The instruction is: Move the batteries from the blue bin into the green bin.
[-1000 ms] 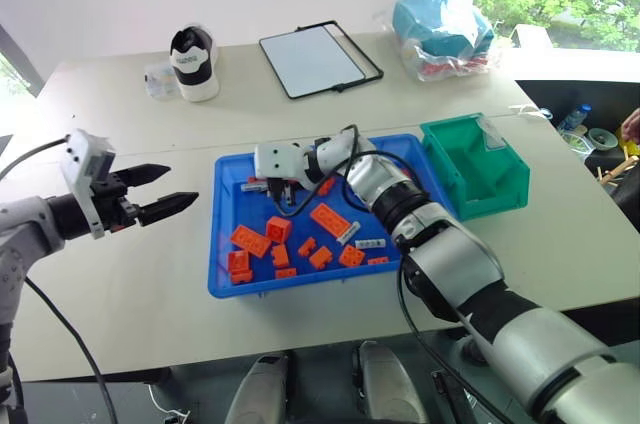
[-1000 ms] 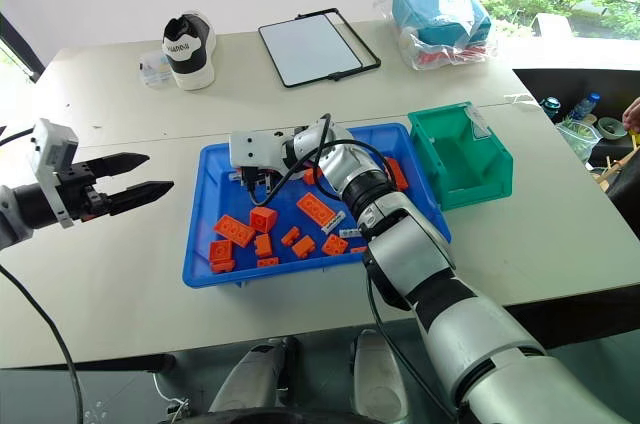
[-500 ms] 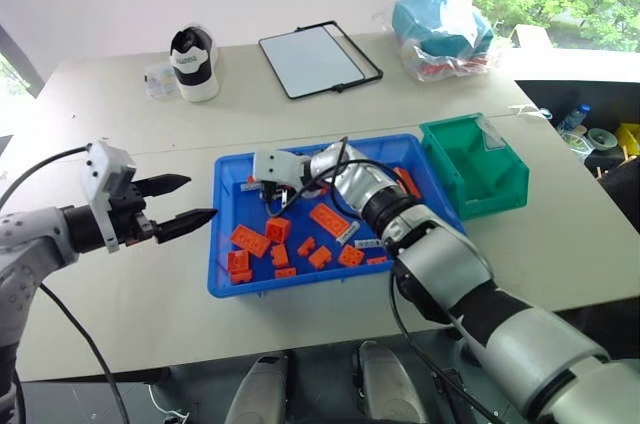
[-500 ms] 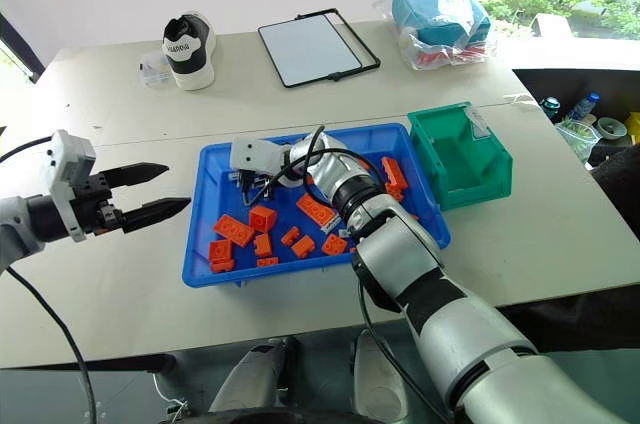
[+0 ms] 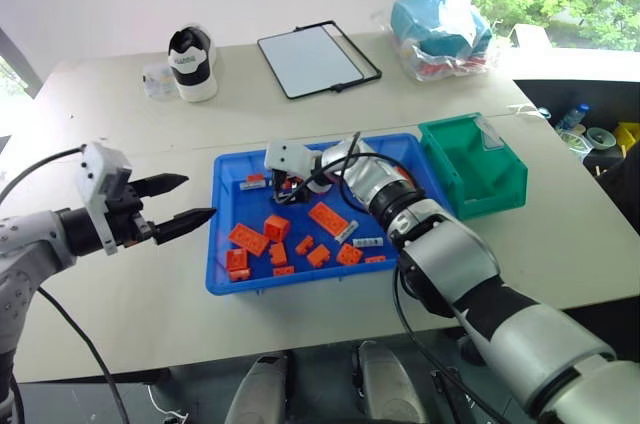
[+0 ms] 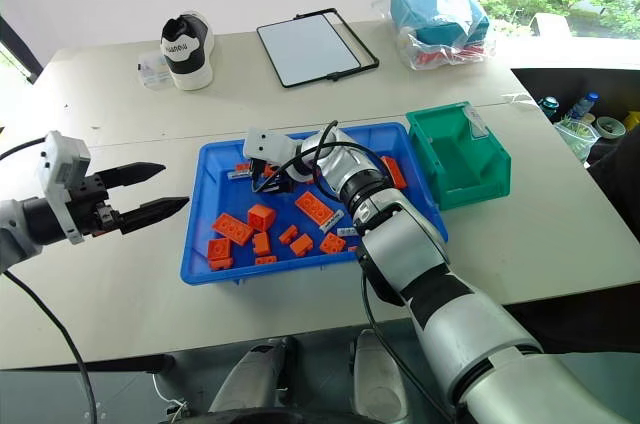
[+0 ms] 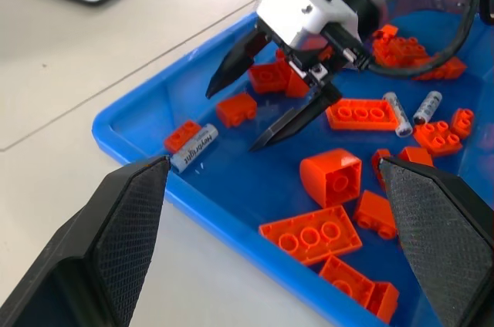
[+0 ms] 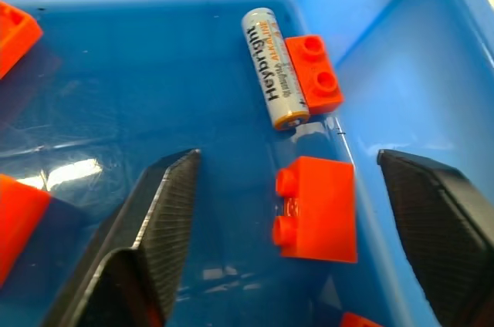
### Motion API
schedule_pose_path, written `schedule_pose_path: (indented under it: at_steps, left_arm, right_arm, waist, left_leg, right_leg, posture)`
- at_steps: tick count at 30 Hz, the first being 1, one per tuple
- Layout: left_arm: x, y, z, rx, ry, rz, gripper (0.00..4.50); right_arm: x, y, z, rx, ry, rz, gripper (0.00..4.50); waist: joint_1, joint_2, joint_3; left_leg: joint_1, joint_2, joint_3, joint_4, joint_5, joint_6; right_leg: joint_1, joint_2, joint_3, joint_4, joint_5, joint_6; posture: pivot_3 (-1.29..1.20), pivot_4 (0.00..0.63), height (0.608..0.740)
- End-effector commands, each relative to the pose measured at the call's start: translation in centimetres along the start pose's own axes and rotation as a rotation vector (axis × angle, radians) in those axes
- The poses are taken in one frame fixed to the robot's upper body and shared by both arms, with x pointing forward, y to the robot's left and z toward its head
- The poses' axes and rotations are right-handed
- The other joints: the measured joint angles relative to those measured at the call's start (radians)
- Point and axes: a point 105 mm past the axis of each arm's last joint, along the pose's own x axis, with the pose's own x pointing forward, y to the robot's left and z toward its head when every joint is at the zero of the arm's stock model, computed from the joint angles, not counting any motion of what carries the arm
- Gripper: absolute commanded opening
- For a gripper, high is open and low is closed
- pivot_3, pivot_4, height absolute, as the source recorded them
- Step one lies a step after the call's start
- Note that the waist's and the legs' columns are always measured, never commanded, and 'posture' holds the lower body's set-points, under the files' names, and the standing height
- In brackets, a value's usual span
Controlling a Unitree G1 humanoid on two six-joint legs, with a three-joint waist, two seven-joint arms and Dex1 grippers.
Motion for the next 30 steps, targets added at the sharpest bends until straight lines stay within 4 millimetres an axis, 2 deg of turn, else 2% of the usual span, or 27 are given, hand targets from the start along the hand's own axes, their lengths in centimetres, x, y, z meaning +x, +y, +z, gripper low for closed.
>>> schedule_pose_path:
  at_steps: [1, 4, 14, 26, 29, 30]
  left_arm:
    - [0.0, -0.1, 1.0, 0.036, -0.022, -0.002, 4.5]
    - [0.0, 0.0, 1.0, 0.04, -0.021, -0.001, 4.5]
    - [0.3, -0.1, 1.2, 0.045, -0.037, 0.006, 4.5]
    - [0.3, -0.3, 1.2, 0.047, -0.044, 0.018, 4.5]
    - [0.3, -0.3, 1.3, 0.047, -0.046, 0.02, 4.5]
    - [0.3, -0.3, 1.3, 0.048, -0.046, 0.02, 4.5]
  right_arm:
    - [0.1, -0.4, 1.5, 0.079, -0.051, -0.02, 3.51]
    - [0.2, -0.4, 1.7, 0.155, -0.068, -0.019, 3.51]
    - [0.8, 0.1, 2.6, 0.257, -0.105, -0.006, 3.51]
    - [1.6, 0.4, 3.7, 0.302, -0.142, -0.033, 3.51]
    - [1.6, 0.5, 3.1, 0.298, -0.114, -0.04, 2.69]
    - [1.7, 0.5, 3.0, 0.299, -0.109, -0.042, 2.13]
  waist:
    - [0.0, 0.0, 0.0]
    - [0.001, 0.0, 0.0]
    - [0.0, 0.0, 0.0]
    - [0.0, 0.0, 0.0]
    - [0.0, 0.0, 0.0]
    - [0.0, 0.0, 0.0]
  left_leg:
    - [0.0, 0.0, 0.0, 0.0, 0.0, 0.0]
    - [0.0, 0.001, 0.0, 0.0, 0.0, 0.0]
    - [0.0, 0.001, 0.001, 0.0, 0.0, 0.0]
    - [0.0, 0.001, 0.001, 0.0, 0.0, 0.0]
    - [0.0, 0.001, 0.001, 0.0, 0.0, 0.0]
    - [0.0, 0.001, 0.001, 0.0, 0.0, 0.0]
  right_leg:
    - [0.0, 0.0, 0.0, 0.0, 0.0, 0.0]
    - [0.0, 0.0, 0.0, 0.0, 0.0, -0.001]
    - [0.0, 0.0, 0.0, 0.0, 0.001, -0.001]
    - [0.0, 0.001, 0.0, 0.0, 0.001, -0.001]
    - [0.0, 0.001, 0.0, 0.0, 0.001, -0.001]
    - [0.0, 0.001, 0.0, 0.0, 0.001, -0.001]
  posture:
    - [0.0, 0.15, 0.731]
    - [0.0, 0.15, 0.731]
    - [0.0, 0.15, 0.731]
    - [0.0, 0.15, 0.731]
    - [0.0, 0.15, 0.731]
    - [0.0, 0.15, 0.731]
